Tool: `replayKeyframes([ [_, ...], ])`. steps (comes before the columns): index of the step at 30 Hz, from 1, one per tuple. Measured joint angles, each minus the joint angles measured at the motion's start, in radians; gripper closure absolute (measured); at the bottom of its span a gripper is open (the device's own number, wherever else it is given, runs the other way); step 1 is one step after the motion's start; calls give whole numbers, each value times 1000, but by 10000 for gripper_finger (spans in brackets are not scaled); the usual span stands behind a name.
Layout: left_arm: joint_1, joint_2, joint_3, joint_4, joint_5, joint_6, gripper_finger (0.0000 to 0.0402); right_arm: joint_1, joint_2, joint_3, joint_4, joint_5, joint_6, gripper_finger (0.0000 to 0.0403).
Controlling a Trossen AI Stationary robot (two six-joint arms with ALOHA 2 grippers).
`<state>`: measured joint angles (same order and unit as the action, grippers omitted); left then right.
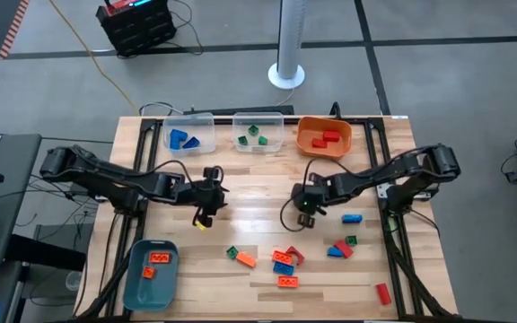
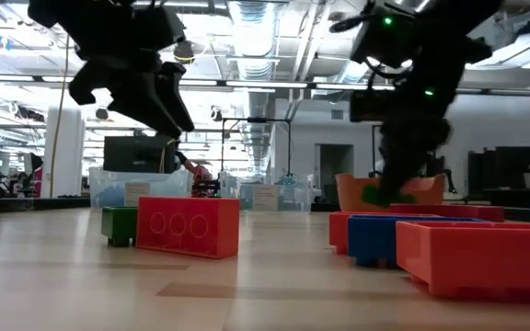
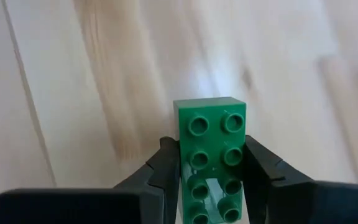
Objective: Sort blocks
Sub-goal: Put the green game piece into the right transparent bin
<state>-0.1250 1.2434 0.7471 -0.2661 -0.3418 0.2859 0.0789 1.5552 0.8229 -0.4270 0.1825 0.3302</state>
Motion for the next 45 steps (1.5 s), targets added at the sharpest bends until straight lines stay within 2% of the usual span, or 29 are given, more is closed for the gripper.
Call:
replayKeyframes([
  [2, -27, 0, 0, -3, -21, 3, 214, -17, -9, 5, 47, 0, -7, 275],
  [4, -54, -5, -26, 60, -55, 35, 216, -27, -16, 13, 120, 0, -18, 275],
  [10, -95, -26, -202, 450, -91, 175, 229, -43, -23, 17, 483, 3, -64, 275],
  [12, -87, -26, -220, 524, -94, 171, 229, -66, -16, 17, 591, 41, -82, 275],
  [15, -83, -26, -221, 570, -92, 119, 230, -124, -16, 17, 714, 135, -111, 275],
  [17, -83, -26, -221, 583, -83, 90, 230, -175, -16, 24, 762, 161, -119, 275],
  [24, -83, -26, -221, 572, -83, -8, 230, -323, 103, 189, 740, 158, -140, 275],
  [32, -83, -26, -221, 570, -83, -55, 230, -461, 352, 491, 445, 130, -129, 272],
  [38, -83, -26, -221, 554, -83, -70, 230, -521, 464, 664, 298, 102, -121, 228],
  [41, -83, -26, -222, 548, -84, -78, 230, -539, 485, 703, 246, 36, -118, 200],
  [45, -83, -26, -222, 541, -94, -83, 230, -539, 482, 727, 183, 26, -130, 177],
])
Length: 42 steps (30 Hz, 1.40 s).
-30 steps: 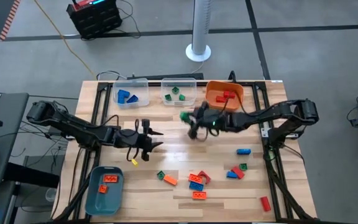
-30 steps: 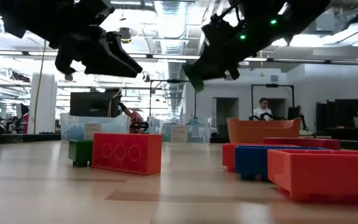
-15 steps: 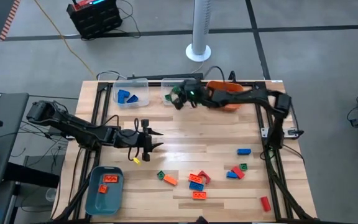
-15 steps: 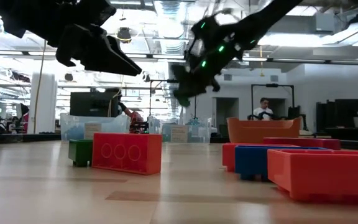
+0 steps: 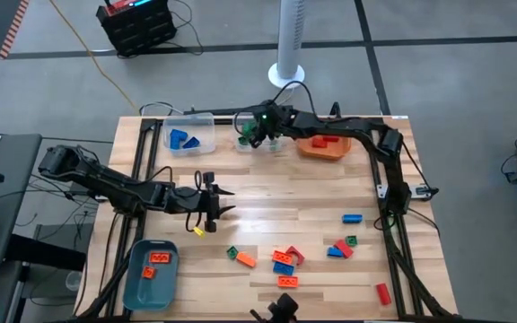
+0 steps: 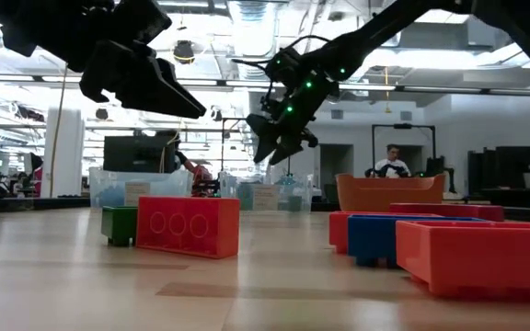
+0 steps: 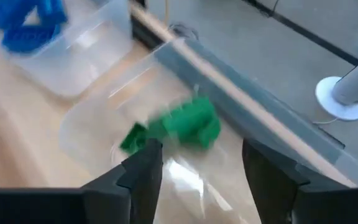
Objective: Sort blocks
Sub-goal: Put the green game piece into the right transparent bin
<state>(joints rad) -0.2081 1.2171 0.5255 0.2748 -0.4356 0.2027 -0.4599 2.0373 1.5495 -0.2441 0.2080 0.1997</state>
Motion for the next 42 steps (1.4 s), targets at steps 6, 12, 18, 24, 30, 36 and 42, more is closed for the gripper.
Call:
replayKeyframes([
  [6, 0, -5, 0, -46, -26, -14, 230, 61, -115, 1, -202, -1, -97, 176],
  [12, 0, -9, 0, -141, 118, -30, 230, 270, -230, -68, -330, -50, -92, 179],
  [18, -40, -6, 31, -255, 333, -179, 230, 505, -251, -150, -347, 65, 86, 179],
  [24, -138, -5, 71, -373, 299, -150, 229, 663, -251, -189, -342, 253, 239, 179],
  [30, -174, 34, 153, -424, 323, -125, 196, 736, -251, -191, -340, 359, 350, 179],
  [36, -187, 206, 300, -561, 325, -53, 157, 782, -251, -191, -346, 590, 387, 179],
  [42, -193, 394, 434, -687, 324, 24, 150, 788, -279, -191, -354, 630, 406, 179],
])
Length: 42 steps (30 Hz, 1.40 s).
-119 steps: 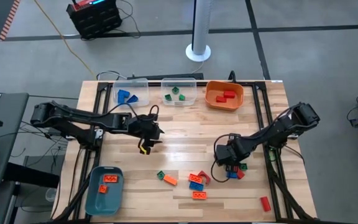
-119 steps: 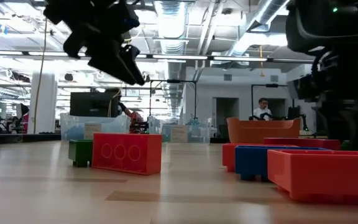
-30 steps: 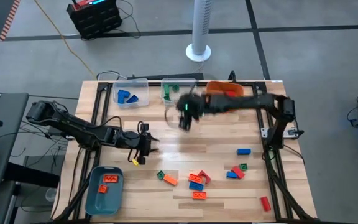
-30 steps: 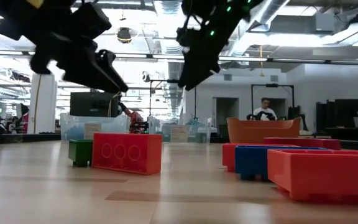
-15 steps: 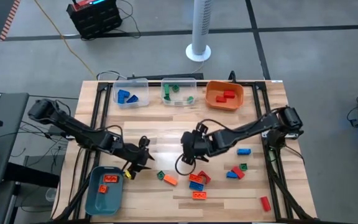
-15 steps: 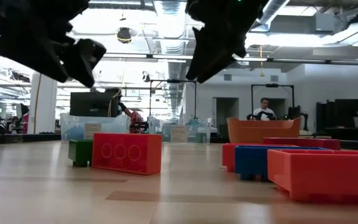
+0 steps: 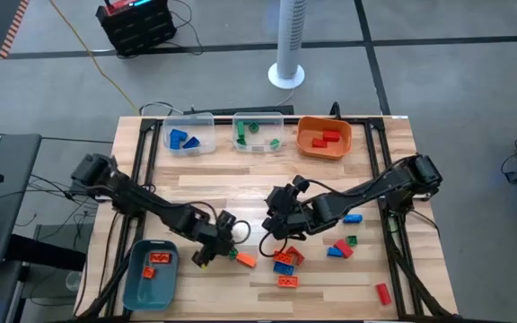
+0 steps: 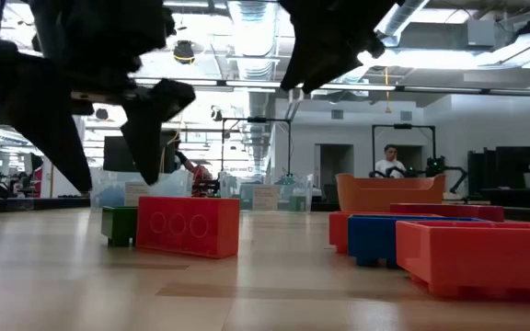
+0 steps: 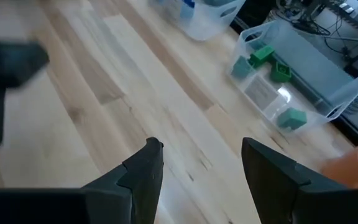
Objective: Sort blocks
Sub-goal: Put the green game piece into the right transparent bin
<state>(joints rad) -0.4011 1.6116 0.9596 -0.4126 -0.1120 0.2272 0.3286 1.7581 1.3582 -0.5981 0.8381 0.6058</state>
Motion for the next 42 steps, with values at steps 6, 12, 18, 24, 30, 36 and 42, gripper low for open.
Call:
replayKeyframes([
  [6, -1, 104, 82, -30, 24, 48, 150, 44, -20, 0, -16, 32, 22, 179],
  [12, -2, 145, 115, -32, 85, 74, 150, 67, -20, 0, -34, 78, 26, 179],
  [18, -2, 190, 121, -22, 87, 86, 150, 54, -20, 0, -34, 81, 26, 179],
  [24, -2, 189, 121, -2, 70, 60, 163, 47, -20, 0, -35, 81, 25, 179],
  [30, -2, 189, 121, 1, 65, 31, 237, 47, -20, 0, -38, 81, 25, 179],
  [36, 4, 176, 121, -61, 48, -8, 274, 47, -20, 0, -71, 81, 47, 179],
  [42, 40, 101, 120, -122, -10, -40, 271, 47, -20, 0, -116, 80, 99, 179],
])
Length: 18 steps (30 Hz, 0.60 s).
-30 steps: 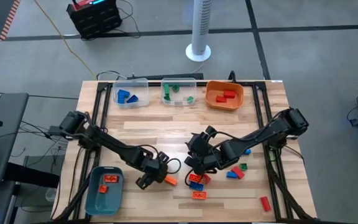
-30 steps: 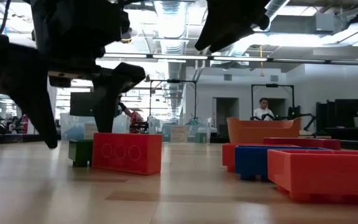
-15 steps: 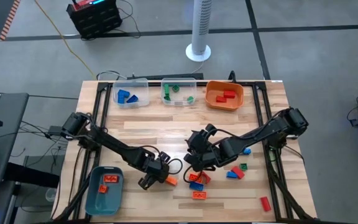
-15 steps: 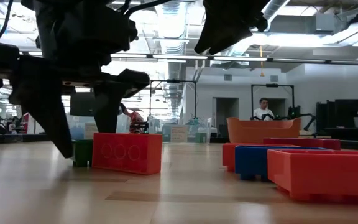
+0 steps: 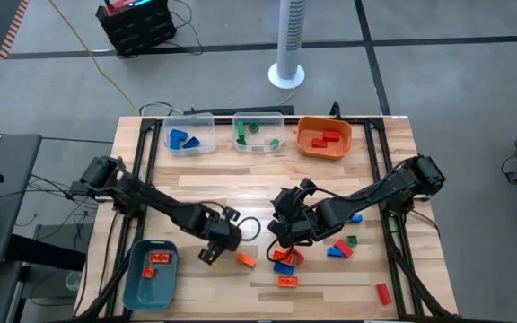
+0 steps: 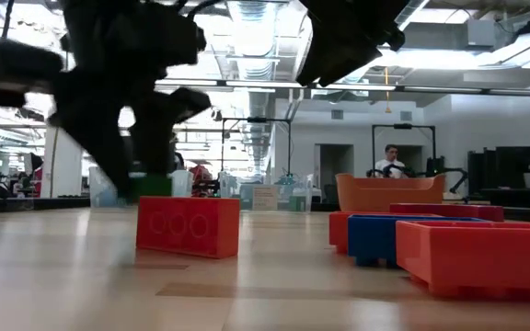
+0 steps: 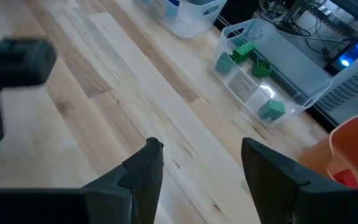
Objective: Sort blocks
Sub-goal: Put the green game piece into the right transparent bin
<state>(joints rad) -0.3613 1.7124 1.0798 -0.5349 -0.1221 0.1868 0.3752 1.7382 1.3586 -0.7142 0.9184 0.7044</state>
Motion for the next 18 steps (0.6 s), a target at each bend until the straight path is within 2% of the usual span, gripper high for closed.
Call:
replayKeyframes([
  [5, 87, -64, 0, 18, -92, 49, 265, -5, 0, 0, -11, 0, 4, 179],
  [11, 292, -75, -10, 131, -93, 130, 263, -5, 0, 0, -53, 0, 45, 179],
  [18, 530, -75, -23, 292, -89, 191, 261, 6, -4, 0, -323, 0, 270, 180],
])
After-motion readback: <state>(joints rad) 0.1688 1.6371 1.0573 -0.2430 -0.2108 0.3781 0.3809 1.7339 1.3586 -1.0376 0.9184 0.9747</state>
